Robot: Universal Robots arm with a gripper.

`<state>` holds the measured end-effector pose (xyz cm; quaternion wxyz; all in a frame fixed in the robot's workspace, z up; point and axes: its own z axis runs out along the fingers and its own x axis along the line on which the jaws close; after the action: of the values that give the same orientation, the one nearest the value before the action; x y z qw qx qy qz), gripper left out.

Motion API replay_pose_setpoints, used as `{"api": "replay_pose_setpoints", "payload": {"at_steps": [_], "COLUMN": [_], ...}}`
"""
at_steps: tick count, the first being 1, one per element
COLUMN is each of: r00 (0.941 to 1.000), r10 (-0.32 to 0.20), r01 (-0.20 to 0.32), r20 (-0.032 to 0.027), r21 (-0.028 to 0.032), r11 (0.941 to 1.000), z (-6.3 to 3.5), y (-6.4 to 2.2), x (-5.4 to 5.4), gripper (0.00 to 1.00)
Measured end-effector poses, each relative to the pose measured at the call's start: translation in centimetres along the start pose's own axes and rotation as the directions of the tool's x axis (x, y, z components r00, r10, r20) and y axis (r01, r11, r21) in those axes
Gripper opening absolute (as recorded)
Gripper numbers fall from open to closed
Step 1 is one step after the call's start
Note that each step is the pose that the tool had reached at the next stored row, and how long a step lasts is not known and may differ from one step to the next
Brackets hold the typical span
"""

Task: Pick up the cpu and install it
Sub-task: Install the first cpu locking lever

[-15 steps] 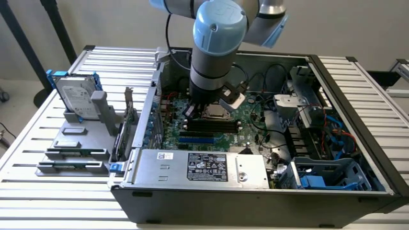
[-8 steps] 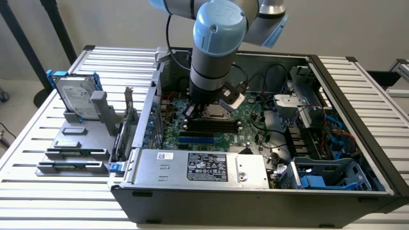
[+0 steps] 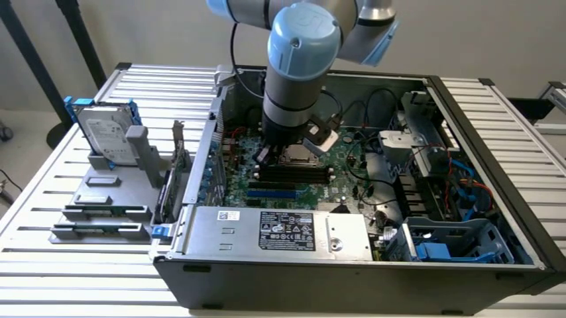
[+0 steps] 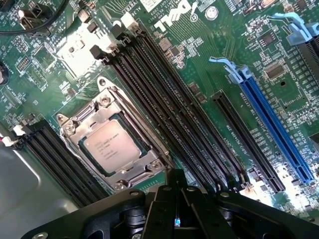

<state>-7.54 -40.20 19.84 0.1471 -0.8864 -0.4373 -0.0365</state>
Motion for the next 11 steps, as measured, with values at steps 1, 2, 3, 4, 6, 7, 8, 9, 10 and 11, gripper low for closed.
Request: {"api": "replay_pose_setpoints", "payload": {"at_steps": [1,2,3,4,6,7,8,9,10,11], "r00": [1.0000,1.0000,1.0000,1.0000,1.0000,1.0000,0.9999,0.9999,0.9999,0.9999], "r10": [-0.002,-0.003,-0.004,-0.006,-0.008,-0.009,-0.010,-0.011,-0.012,-0.013], "r01": [0.002,0.003,0.004,0.006,0.008,0.009,0.010,0.011,0.012,0.013], "r20": [0.0002,0.0005,0.0009,0.0011,0.0014,0.0018,0.0022,0.0024,0.0031,0.0042], "r21": [0.0004,0.0007,0.0009,0.0013,0.0015,0.0018,0.0020,0.0022,0.0020,0.0015], "r11": [1.0000,1.0000,1.0000,1.0000,1.0000,1.0000,0.9999,0.9999,0.9999,0.9999], "z": [0.06,0.12,0.18,0.23,0.33,0.35,0.35,0.36,0.36,0.36], "y": [0.00,0.00,0.00,0.00,-0.01,-0.03,-0.05,-0.05,-0.05,-0.05], "x": [0.01,0.01,0.02,0.02,0.06,0.08,0.10,0.11,0.11,0.11], "gripper": [0.11,0.11,0.11,0.11,0.11,0.11,0.11,0.11,0.11,0.11]}}
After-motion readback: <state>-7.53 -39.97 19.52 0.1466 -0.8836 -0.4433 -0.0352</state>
